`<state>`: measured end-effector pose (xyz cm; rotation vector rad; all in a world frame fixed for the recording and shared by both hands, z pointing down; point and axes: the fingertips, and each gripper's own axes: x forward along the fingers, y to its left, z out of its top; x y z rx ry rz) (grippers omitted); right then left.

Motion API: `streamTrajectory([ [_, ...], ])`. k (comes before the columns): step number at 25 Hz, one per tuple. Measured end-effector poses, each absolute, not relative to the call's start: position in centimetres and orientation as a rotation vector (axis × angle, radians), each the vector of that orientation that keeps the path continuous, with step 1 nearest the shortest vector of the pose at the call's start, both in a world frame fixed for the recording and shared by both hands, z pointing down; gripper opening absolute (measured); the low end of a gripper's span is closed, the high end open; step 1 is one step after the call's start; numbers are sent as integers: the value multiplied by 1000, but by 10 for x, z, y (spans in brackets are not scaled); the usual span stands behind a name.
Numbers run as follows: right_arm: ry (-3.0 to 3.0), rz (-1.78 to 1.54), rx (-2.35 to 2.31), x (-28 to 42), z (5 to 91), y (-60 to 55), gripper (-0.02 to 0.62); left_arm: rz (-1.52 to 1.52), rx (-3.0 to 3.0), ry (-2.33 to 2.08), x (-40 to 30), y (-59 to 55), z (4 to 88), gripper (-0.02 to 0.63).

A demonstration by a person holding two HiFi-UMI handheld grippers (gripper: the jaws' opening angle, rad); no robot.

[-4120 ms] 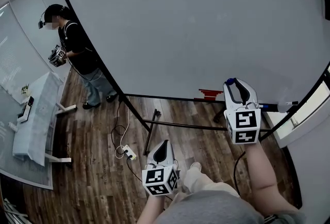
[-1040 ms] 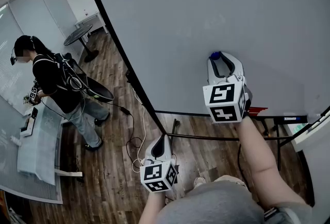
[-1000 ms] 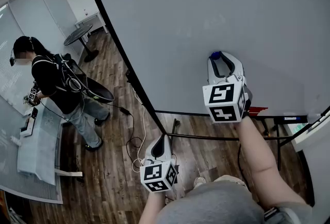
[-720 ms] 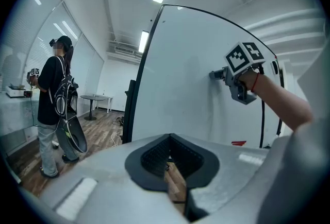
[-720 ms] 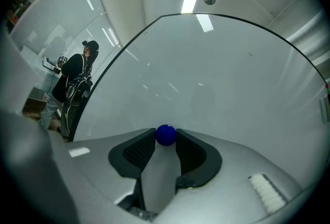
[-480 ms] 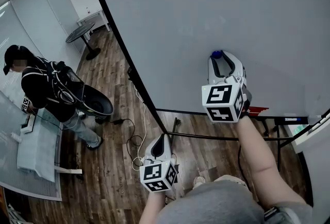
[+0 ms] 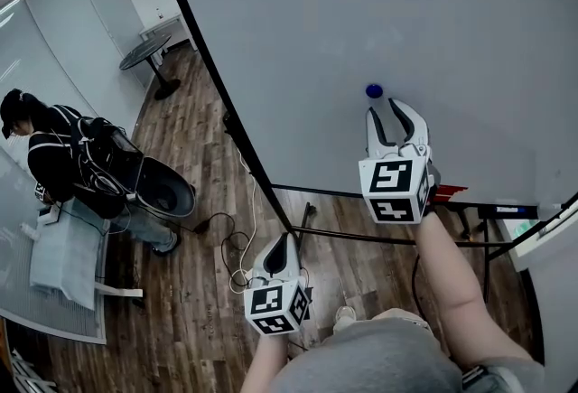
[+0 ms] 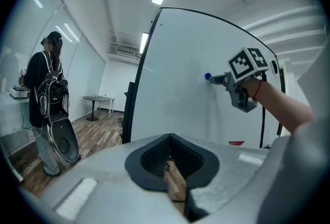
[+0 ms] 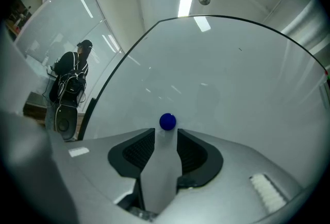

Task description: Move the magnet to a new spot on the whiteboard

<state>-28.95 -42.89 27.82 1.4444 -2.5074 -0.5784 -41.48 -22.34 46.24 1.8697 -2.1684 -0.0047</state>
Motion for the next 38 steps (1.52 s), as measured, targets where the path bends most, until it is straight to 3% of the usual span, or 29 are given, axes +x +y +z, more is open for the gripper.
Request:
streamTrajectory([
  [12,-2685,-304,1288,-241,327,-366,4,-4,1884,-2167,-363,-191,457,5],
  [38,-2791,0,1048,-96,418,-197,0,-23,1883,-2127,-217,-87,473,5],
])
